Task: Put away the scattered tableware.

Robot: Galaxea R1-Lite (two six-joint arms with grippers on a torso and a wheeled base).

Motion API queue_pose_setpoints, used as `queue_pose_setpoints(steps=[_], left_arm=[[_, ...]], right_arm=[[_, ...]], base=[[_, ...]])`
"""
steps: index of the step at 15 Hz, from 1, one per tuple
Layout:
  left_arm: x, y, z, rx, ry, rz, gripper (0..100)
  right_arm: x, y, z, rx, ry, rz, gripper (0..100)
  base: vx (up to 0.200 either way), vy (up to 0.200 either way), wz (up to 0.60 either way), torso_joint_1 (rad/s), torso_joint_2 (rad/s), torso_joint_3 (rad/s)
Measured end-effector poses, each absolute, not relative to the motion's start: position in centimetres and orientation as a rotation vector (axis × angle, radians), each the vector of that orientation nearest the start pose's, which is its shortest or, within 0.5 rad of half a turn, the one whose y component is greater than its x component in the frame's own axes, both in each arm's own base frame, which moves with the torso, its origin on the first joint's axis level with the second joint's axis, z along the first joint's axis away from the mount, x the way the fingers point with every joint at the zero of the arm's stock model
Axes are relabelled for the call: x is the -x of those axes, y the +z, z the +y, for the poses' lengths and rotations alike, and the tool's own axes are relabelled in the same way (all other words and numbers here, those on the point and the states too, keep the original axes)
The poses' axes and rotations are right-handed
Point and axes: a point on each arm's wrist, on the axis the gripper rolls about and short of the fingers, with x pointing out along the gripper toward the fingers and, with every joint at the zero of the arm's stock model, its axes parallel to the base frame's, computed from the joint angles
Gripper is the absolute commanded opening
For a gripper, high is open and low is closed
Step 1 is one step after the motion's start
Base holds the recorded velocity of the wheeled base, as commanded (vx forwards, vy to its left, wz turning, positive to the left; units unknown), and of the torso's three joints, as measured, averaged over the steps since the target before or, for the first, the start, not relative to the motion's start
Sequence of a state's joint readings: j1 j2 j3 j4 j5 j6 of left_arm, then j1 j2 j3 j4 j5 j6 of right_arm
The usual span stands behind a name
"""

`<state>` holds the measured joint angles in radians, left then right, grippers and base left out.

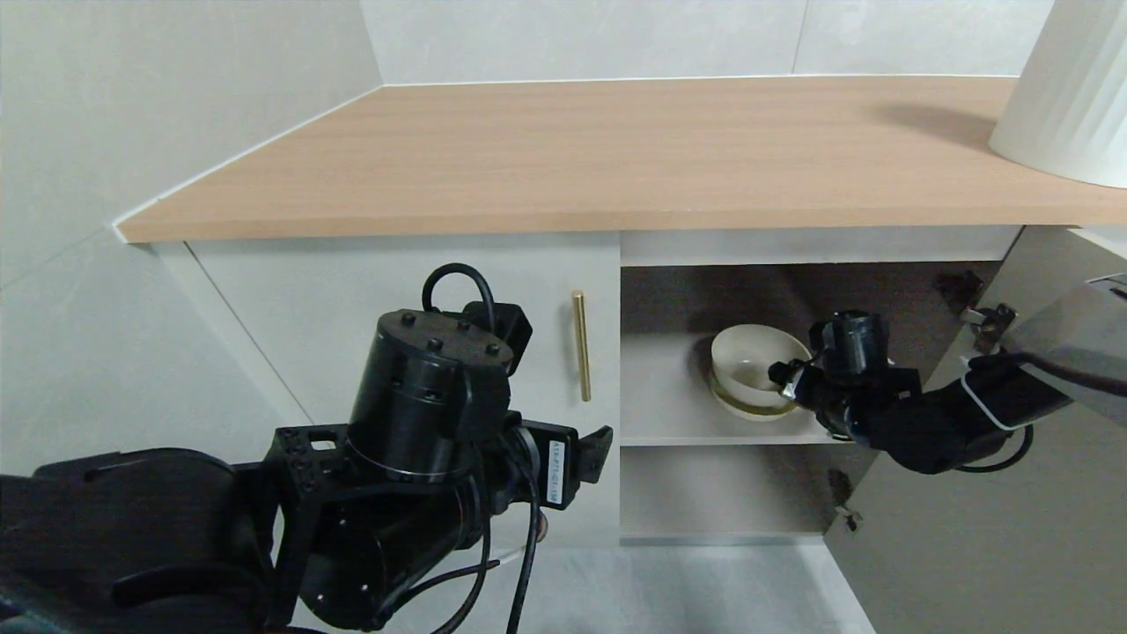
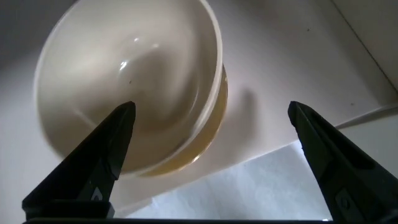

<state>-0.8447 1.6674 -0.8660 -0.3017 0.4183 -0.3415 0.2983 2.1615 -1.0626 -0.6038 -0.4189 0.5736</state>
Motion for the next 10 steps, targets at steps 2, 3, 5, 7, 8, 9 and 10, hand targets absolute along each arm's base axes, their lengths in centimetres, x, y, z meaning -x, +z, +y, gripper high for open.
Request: queue_pose_setpoints(steps=[2, 3, 5, 7, 8, 9, 10], left_arm=[[-20.5, 18.0, -20.6, 0.042, -0.316, 0.467, 100], [-20.8, 18.6, -19.6, 0.042, -0.286, 0.476, 100], [-20.7, 19.7, -17.5, 0.041, -0.24, 0.499, 100], [-20.2, 21.0, -15.0, 0.072, -0.213, 0.491, 100], [-19.7, 21.4, -13.7, 0.086, -0.209, 0.489, 100], [-19.0, 21.6, -12.4, 0.096, -0.199, 0.491, 100], [-18.0, 21.6, -11.2, 0.1, -0.188, 0.502, 100]], right_arm=[[-37.5, 8.7, 11.0, -0.38, -0.215, 0.45, 100], [-36.3, 9.5, 11.1, -0.369, -0.184, 0.489, 100], [-33.5, 11.9, 11.1, -0.341, -0.129, 0.571, 100], [-29.8, 15.2, 10.7, -0.319, -0.08, 0.634, 100], [-27.7, 16.9, 10.5, -0.304, -0.051, 0.658, 100], [-25.4, 18.4, 10.2, -0.284, -0.021, 0.679, 100], [-23.2, 19.5, 9.9, -0.258, 0.013, 0.696, 100]], base=[[0.0, 0.0, 0.0, 0.0, 0.0, 0.0], [0.0, 0.0, 0.0, 0.0, 0.0, 0.0], [0.0, 0.0, 0.0, 0.0, 0.0, 0.0], [0.0, 0.0, 0.0, 0.0, 0.0, 0.0], [0.0, 0.0, 0.0, 0.0, 0.0, 0.0], [0.0, 0.0, 0.0, 0.0, 0.0, 0.0], [0.0, 0.0, 0.0, 0.0, 0.0, 0.0]])
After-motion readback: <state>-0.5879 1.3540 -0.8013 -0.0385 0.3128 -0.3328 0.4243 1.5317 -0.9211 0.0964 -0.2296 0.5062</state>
